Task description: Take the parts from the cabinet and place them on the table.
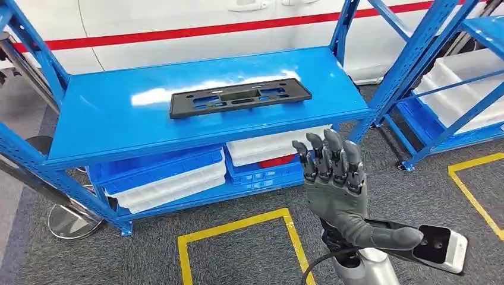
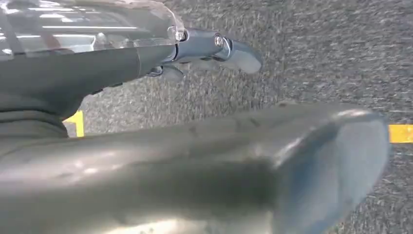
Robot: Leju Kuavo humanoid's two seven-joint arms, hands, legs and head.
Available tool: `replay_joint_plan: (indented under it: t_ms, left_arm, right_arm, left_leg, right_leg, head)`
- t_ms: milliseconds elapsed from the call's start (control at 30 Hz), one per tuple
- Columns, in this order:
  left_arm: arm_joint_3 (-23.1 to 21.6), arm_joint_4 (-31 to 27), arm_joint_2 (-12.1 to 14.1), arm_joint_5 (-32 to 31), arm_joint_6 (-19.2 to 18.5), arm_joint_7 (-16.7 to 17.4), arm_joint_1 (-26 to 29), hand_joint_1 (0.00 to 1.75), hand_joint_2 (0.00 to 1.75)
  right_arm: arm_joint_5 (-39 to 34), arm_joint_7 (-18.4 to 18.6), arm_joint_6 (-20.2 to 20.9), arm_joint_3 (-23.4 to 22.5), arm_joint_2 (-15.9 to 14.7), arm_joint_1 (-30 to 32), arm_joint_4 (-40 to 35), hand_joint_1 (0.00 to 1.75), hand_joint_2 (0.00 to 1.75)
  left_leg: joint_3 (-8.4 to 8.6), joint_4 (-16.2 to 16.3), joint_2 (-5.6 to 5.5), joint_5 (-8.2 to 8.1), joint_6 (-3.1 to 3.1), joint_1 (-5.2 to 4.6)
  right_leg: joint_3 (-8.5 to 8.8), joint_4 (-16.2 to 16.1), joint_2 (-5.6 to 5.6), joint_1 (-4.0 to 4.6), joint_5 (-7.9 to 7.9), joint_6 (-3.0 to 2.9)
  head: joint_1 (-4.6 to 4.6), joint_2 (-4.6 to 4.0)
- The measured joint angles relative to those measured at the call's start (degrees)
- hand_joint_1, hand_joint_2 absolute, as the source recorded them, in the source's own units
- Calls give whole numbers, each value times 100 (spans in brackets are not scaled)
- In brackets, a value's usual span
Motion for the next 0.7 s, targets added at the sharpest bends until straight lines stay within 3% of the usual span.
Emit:
replay_joint_plan:
  t_ms: [67,100,133,233,300,333,367,400,433,467,500,533,600,633,700]
  left_arm:
    - [2,0,-4,-4,0,4,2,0,0]
    - [2,2,-13,-7,0,4,7,0,0]
    - [4,26,-55,-13,0,9,4,0,0]
    - [4,28,-39,-59,39,46,-2,0,0]
    - [4,26,-28,-74,94,96,3,0,0]
    - [7,26,-22,-74,125,118,1,0,0]
    - [9,26,-22,-72,144,151,5,0,0]
    - [11,26,-11,-74,166,175,14,0,0]
    - [15,26,0,-72,184,199,32,0,0]
    - [17,26,22,-72,197,218,49,0,0]
    - [17,26,35,-72,205,236,63,0,0]
    - [17,26,48,-74,214,238,70,0,0]
    - [20,26,77,-74,216,243,67,0,0]
    - [20,28,79,-74,216,251,72,0,0]
    - [22,28,79,-74,216,251,50,0,0]
  right_arm:
    - [0,0,7,0,-2,-2,2,0,0]
    - [0,0,20,0,-4,-4,4,0,0]
    - [2,2,44,0,-7,-1,20,0,0]
    - [26,0,70,0,-11,2,31,0,0]
    - [39,0,70,0,-11,16,33,0,0]
    - [39,0,72,0,-11,13,35,0,0]
    - [42,0,70,0,-11,12,39,0,0]
    - [53,0,70,0,-11,21,50,0,0]
    - [55,2,68,0,-11,31,61,0,0]
    - [66,2,63,0,-11,36,74,0,0]
    - [70,2,61,0,-11,46,88,0,0]
    - [72,2,61,0,-11,53,90,0,0]
    - [72,0,61,0,-11,52,90,0,0]
    - [72,2,61,0,-11,55,96,0,0]
    - [79,0,59,0,-11,48,101,0,0]
  left_leg:
    - [143,-6,-22,-88,-4,-33]
    - [160,-20,-29,-123,-8,-20]
    - [184,-17,-28,-146,-39,-49]
    - [162,-65,-23,-160,-123,-6]
    - [212,-40,-11,-229,-175,-25]
    - [130,155,-16,-324,-211,-28]
    - [-70,536,-21,-496,-233,-11]
    - [-355,1047,-20,-701,-264,6]
    - [-597,1450,-19,-817,-290,24]
    - [-760,1670,-15,-806,-314,36]
    - [-787,1608,-15,-644,-337,48]
    - [-678,1253,-14,-343,-358,62]
    - [-285,264,-8,274,-378,95]
    - [-209,159,-12,185,-360,88]
    - [-196,47,-27,143,-236,69]
  right_leg:
    - [332,-983,1,51,724,-122]
    - [471,-1446,2,97,943,-213]
    - [524,-1455,-4,128,858,-281]
    - [556,-1624,-3,164,800,-305]
    - [713,-1826,-22,71,832,-297]
    - [777,-1876,-21,57,820,-317]
    - [809,-1885,-36,57,798,-347]
    - [840,-1883,-39,57,766,-341]
    - [865,-1880,-39,56,740,-343]
    - [891,-1873,-31,50,713,-335]
    - [932,-1862,-19,41,679,-322]
    - [981,-1846,-10,29,634,-302]
    - [1064,-1786,-5,12,522,-243]
    - [1066,-1759,-2,38,477,-201]
    - [1026,-1716,6,53,461,-155]
  head:
    - [0,0]
    - [0,0]
    - [-7,0]
    - [7,0]
    - [4,0]
    - [4,0]
    - [4,0]
    - [4,0]
    - [4,0]
    - [4,0]
    - [4,0]
    - [2,0]
    - [4,0]
    - [4,0]
    - [7,0]
